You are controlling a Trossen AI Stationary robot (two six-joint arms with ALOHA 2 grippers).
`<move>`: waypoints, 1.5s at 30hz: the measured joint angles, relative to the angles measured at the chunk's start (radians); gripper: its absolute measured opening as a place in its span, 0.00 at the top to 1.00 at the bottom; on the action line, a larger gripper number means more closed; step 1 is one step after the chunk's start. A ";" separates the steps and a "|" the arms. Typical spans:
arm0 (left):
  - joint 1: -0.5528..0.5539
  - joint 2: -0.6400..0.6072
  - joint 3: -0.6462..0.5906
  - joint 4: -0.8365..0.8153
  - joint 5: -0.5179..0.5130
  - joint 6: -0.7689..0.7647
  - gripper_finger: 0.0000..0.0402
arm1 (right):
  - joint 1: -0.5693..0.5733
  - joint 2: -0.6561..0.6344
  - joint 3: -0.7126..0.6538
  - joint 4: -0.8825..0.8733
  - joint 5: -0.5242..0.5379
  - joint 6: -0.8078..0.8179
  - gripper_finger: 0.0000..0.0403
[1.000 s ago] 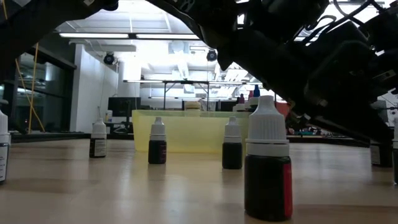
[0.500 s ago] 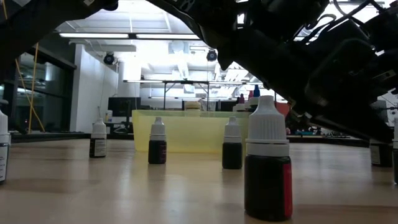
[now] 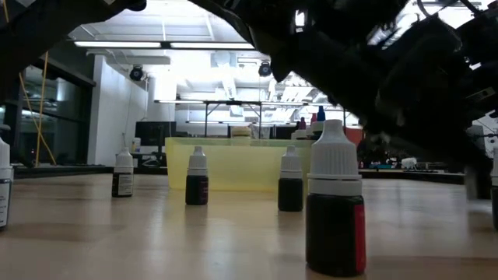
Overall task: Pick & Place food coloring
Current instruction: Put the small brown food coloring bottle into the yellow container
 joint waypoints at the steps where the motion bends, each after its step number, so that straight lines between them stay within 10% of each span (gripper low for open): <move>1: 0.000 -0.005 0.005 0.006 -0.001 0.000 0.91 | 0.000 0.000 0.000 0.000 0.000 0.000 1.00; 24: 0.062 -0.250 0.064 -0.429 -0.168 -0.004 0.91 | 0.000 -0.001 0.000 -0.003 0.000 0.000 1.00; 45: 0.179 -0.823 -0.805 0.014 -0.303 -0.162 0.91 | 0.000 0.000 0.000 -0.005 0.000 0.000 1.00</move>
